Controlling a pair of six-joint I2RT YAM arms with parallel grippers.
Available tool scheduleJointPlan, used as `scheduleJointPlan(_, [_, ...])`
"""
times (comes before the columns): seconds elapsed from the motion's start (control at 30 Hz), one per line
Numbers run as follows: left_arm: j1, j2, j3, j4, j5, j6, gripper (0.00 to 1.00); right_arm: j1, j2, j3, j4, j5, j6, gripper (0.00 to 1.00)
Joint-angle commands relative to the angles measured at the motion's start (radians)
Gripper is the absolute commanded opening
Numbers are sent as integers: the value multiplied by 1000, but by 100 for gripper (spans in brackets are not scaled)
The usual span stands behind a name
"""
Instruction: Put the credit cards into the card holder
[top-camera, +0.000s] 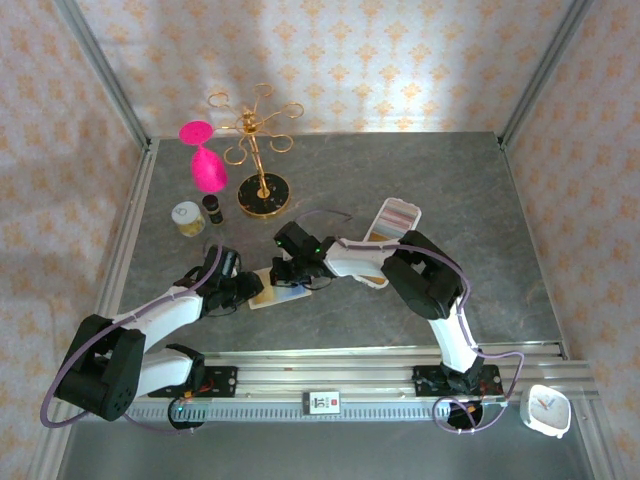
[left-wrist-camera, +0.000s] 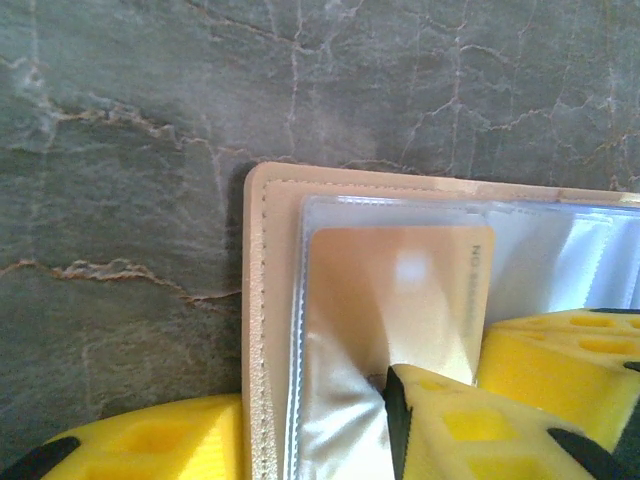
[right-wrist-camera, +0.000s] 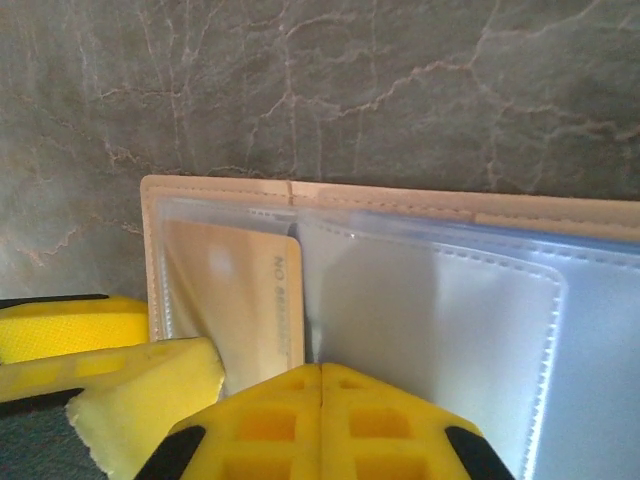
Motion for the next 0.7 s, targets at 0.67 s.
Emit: scheduleJointPlan(0.67, [-11,203,-60,63,-23,73,27,12,-226,-186,-35,182,127,36])
